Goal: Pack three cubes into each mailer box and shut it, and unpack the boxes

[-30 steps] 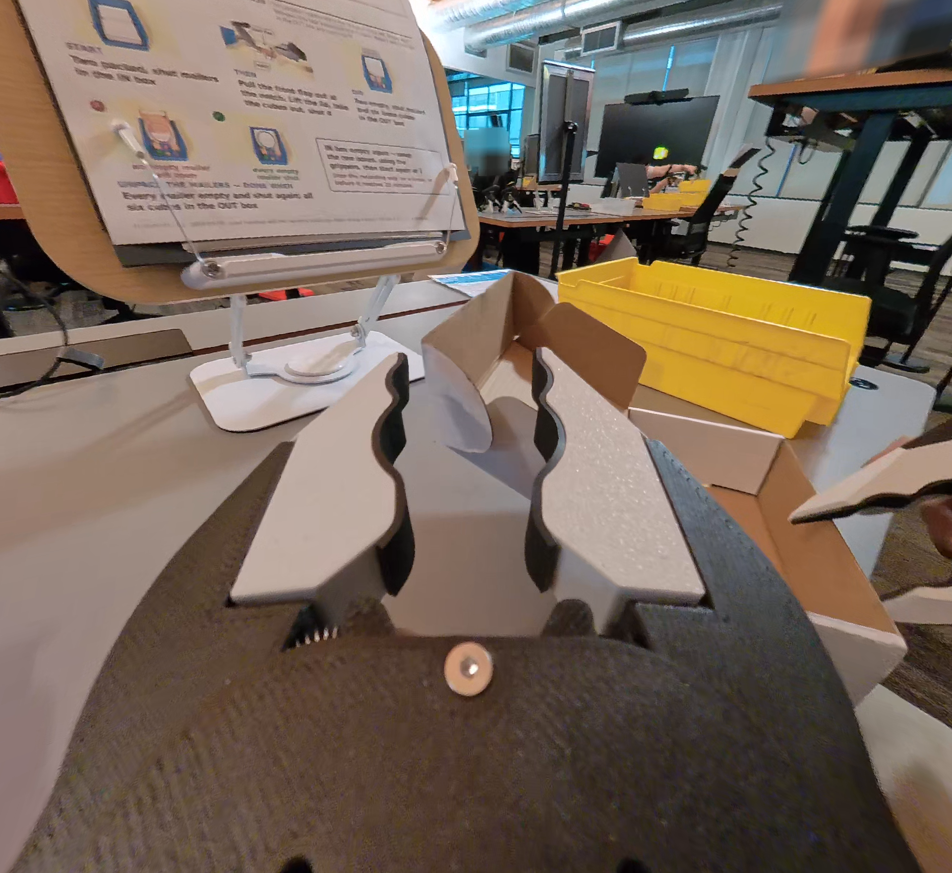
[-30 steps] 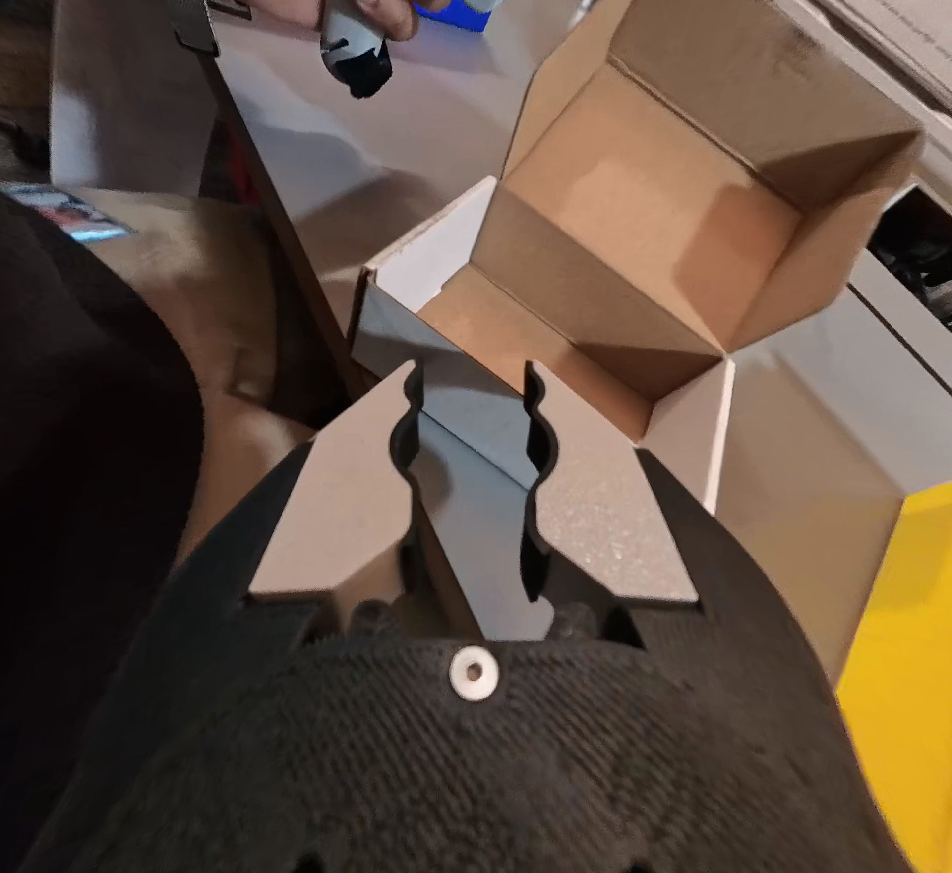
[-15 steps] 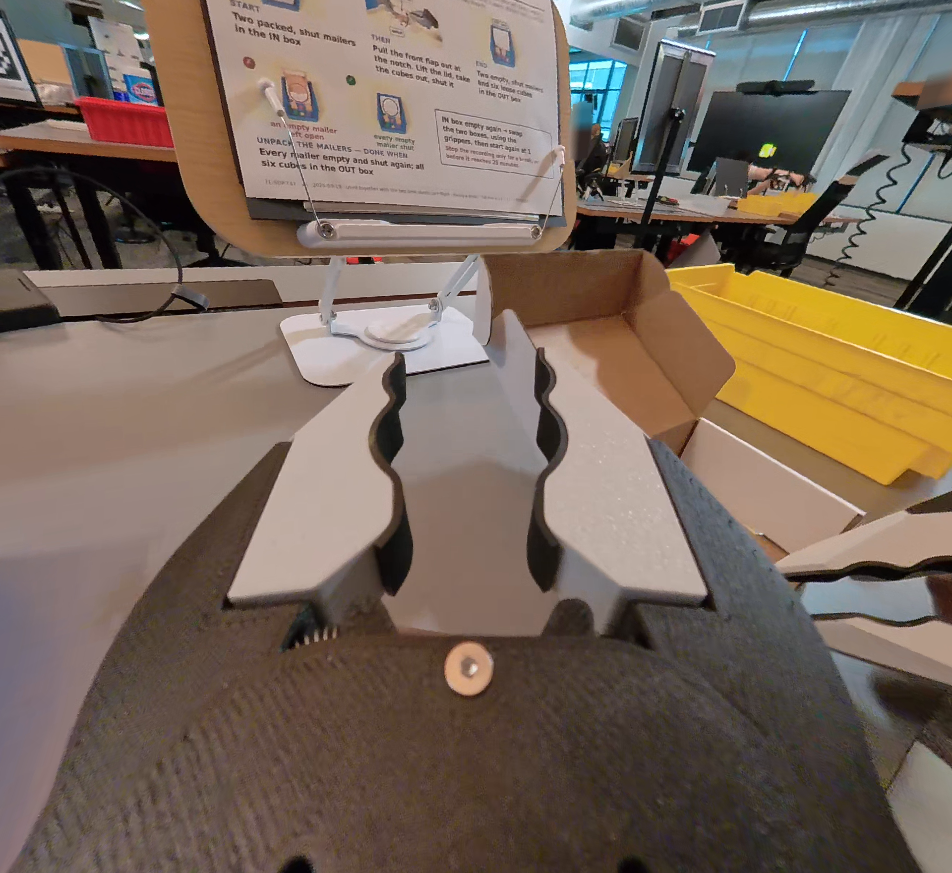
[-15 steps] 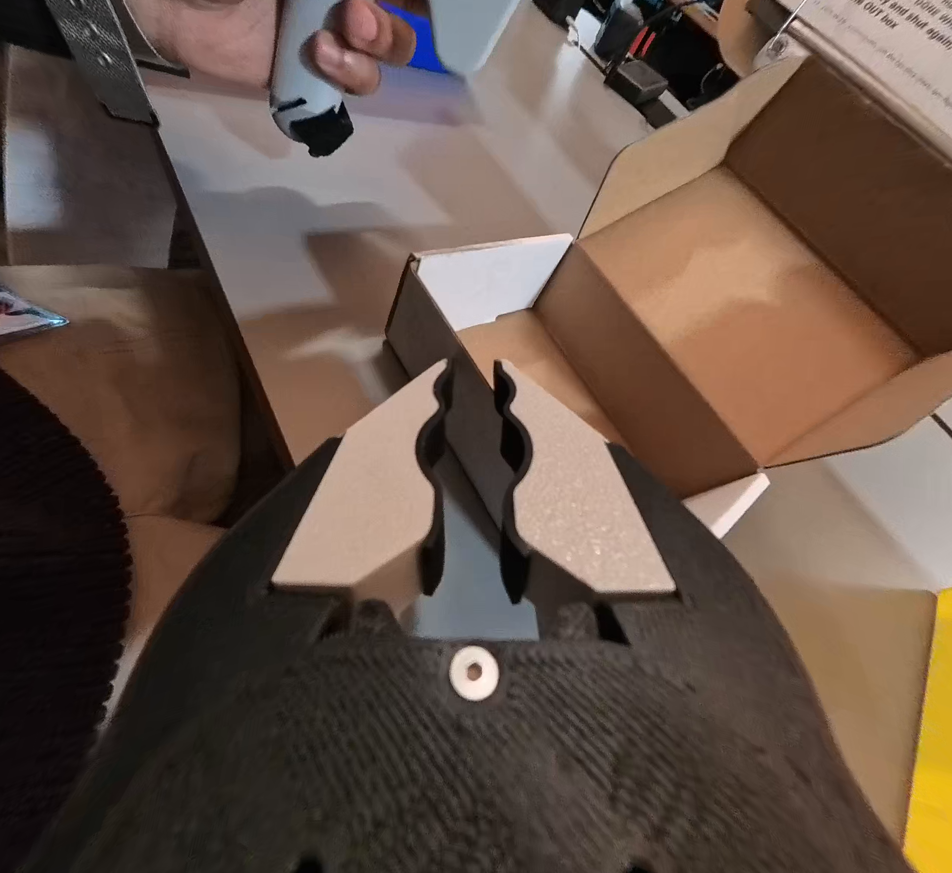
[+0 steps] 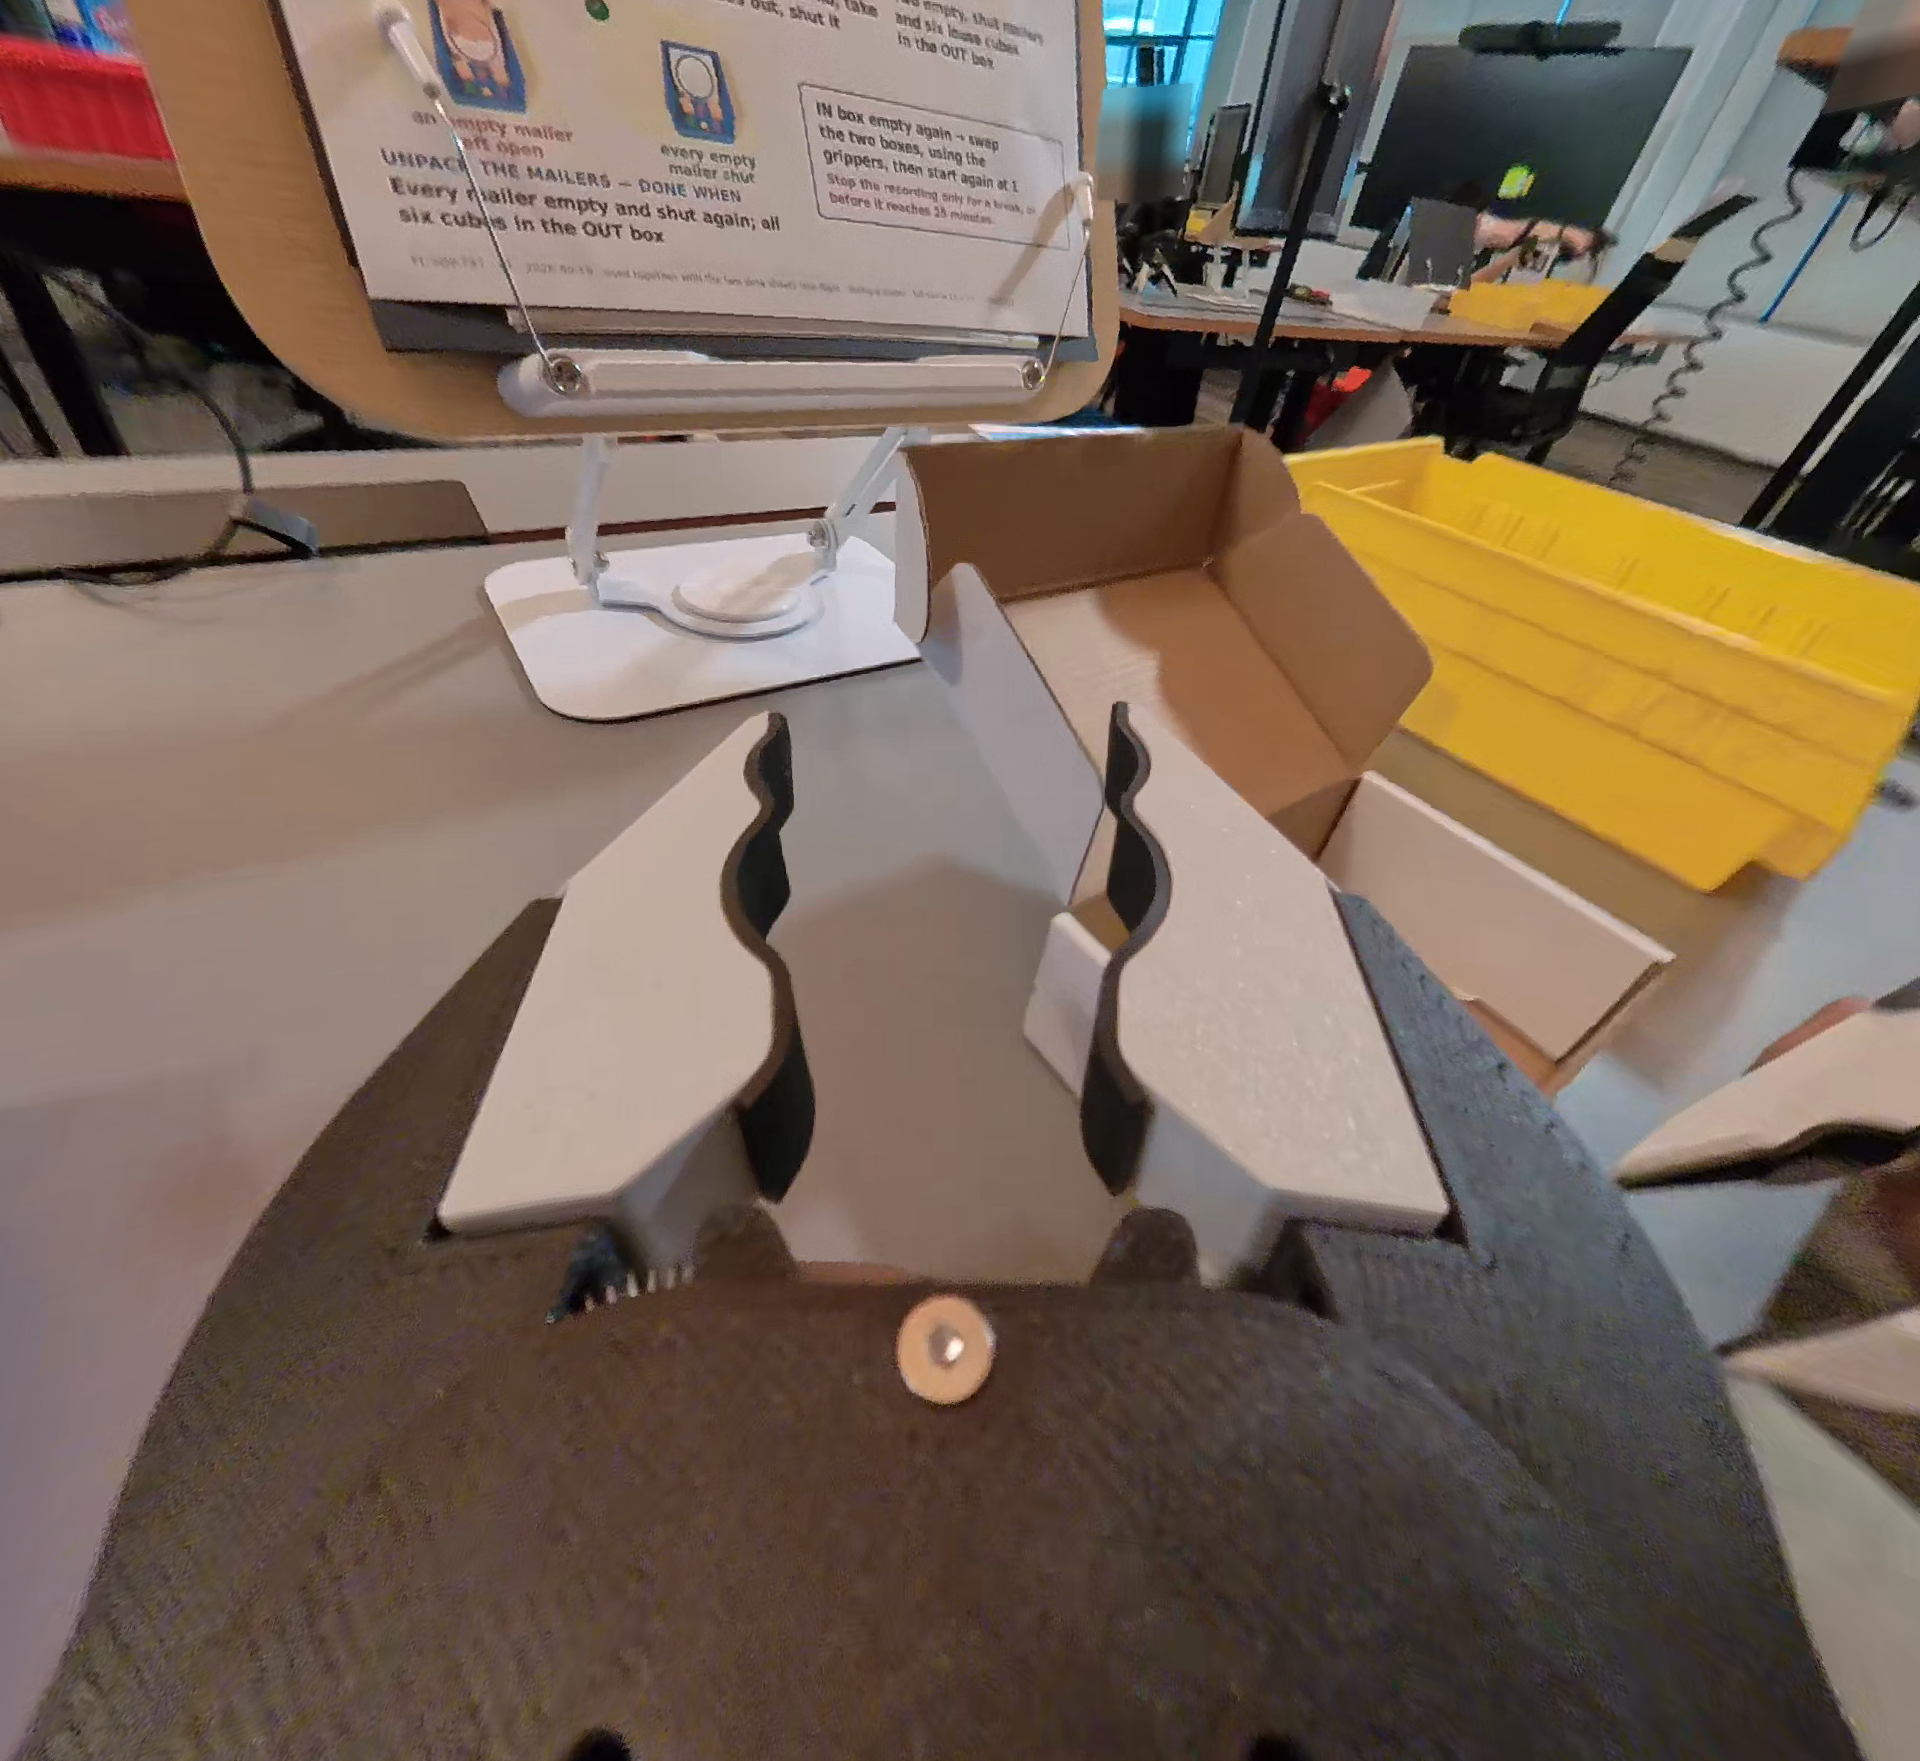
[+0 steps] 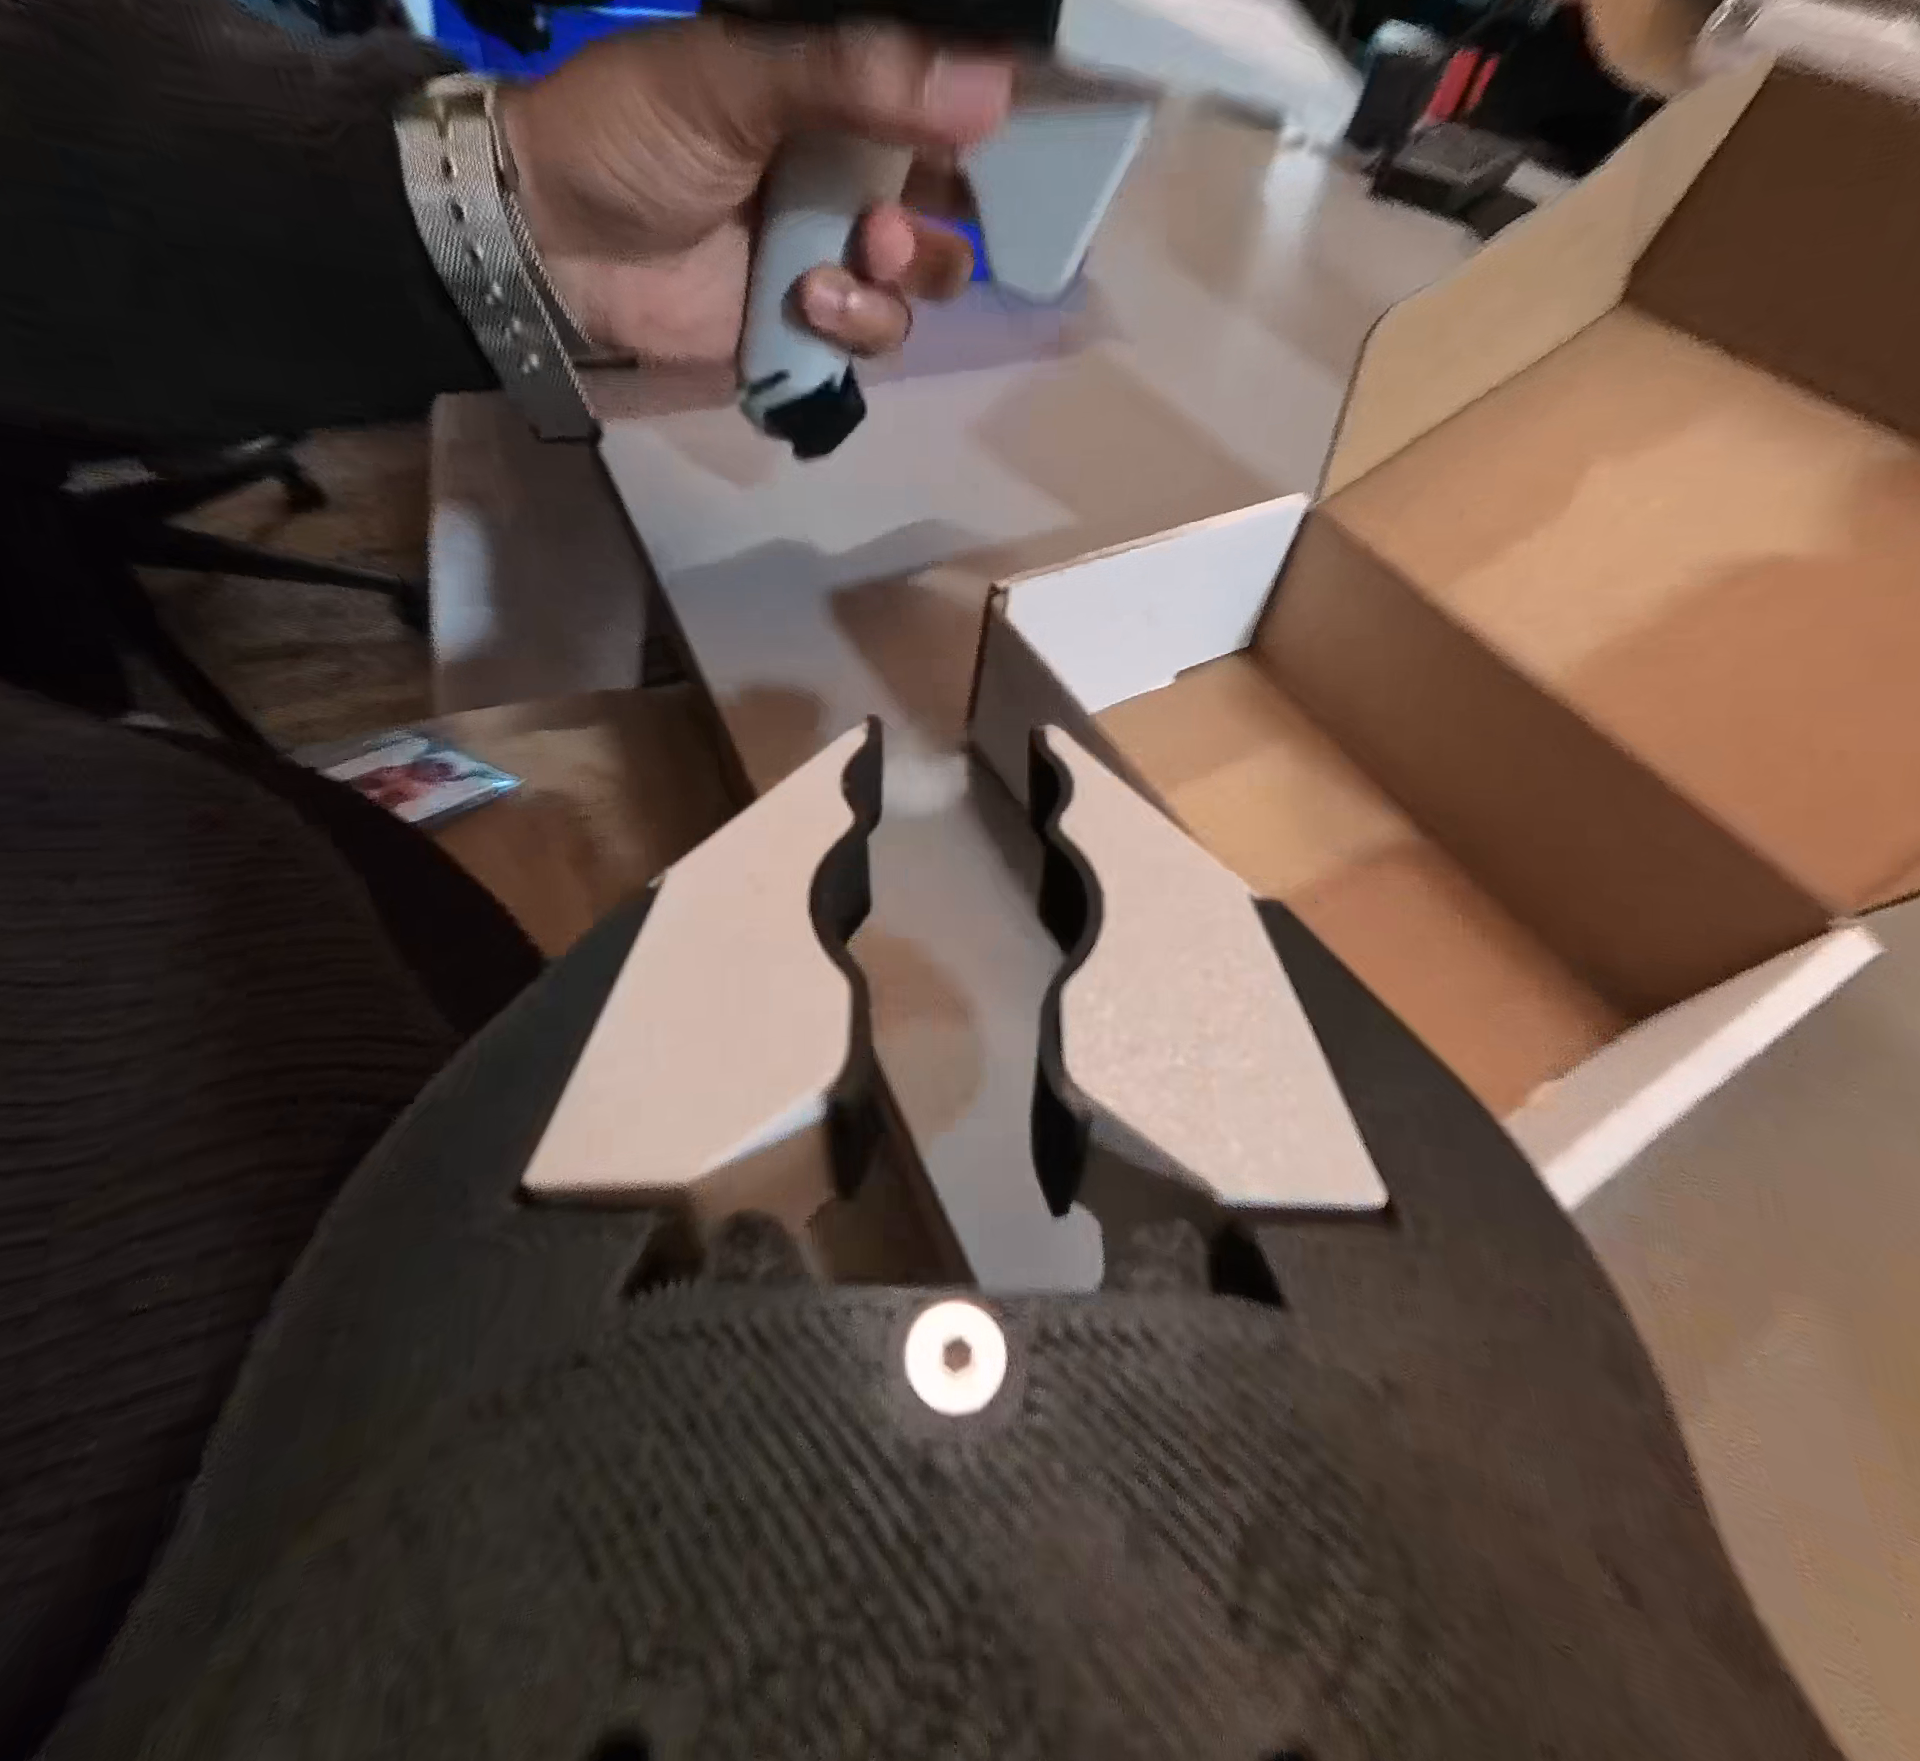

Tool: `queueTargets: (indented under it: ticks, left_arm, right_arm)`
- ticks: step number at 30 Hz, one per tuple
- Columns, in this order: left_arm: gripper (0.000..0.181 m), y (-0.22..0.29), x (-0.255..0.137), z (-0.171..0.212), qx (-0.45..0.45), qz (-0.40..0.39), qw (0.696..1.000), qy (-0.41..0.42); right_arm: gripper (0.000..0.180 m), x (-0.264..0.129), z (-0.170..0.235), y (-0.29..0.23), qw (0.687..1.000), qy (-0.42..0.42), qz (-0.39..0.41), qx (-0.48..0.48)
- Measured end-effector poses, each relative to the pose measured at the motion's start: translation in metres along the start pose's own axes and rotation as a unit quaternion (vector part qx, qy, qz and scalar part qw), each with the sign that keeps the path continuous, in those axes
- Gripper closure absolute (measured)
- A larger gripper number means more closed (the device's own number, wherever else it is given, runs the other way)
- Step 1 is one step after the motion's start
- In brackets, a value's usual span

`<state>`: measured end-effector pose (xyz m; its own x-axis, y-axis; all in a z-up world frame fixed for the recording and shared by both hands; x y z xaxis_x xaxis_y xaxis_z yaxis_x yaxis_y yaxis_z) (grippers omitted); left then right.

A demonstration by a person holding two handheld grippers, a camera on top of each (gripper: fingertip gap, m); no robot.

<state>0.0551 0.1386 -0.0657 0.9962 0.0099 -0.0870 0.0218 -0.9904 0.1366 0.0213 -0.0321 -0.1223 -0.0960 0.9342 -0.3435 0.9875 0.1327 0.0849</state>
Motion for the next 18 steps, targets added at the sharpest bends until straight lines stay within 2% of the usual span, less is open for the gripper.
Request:
queueTargets:
  ticks: [1,4,7,9,12,15,18]
  left_arm:
    - [0.120,0.000,-0.001,-0.005,-0.022,0.004,1.000,-0.005]
    - [0.118,0.006,-0.002,-0.004,-0.035,0.032,0.996,-0.077]
    - [0.106,0.009,-0.005,0.006,-0.050,0.057,0.982,-0.172]
    - [0.100,0.009,-0.013,0.000,-0.060,0.090,0.974,-0.198]
    - [0.105,-0.010,-0.032,-0.024,-0.038,0.100,0.973,-0.204]
    - [0.107,-0.054,-0.057,-0.050,-0.003,0.027,0.981,-0.194]
    - [0.106,-0.102,-0.084,-0.068,0.012,-0.065,0.980,-0.185]
  right_arm:
    - [0.150,0.001,0.004,-0.003,1.000,-0.011,-0.016,0.014]
    - [0.146,0.006,0.020,-0.014,0.998,-0.054,-0.041,0.005]
    - [0.144,0.012,0.024,-0.022,0.997,-0.066,-0.043,-0.013]
    - [0.143,0.014,0.022,-0.029,0.996,-0.061,-0.058,0.007]
    - [0.140,0.015,0.020,-0.034,0.996,-0.054,-0.070,0.027]
    - [0.139,0.014,0.016,-0.036,0.996,-0.036,-0.077,0.018]
    - [0.147,0.013,0.011,-0.043,0.993,-0.027,-0.112,0.019]
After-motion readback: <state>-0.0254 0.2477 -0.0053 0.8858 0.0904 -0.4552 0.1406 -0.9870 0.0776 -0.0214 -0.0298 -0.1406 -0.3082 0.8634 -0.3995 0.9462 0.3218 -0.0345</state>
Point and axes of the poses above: each gripper's, where its closed fingertips meet, x out along the fingers, z out of its underside, y = z × x across the jaws, the point moved 3 cm from there along -x, back along the fingers
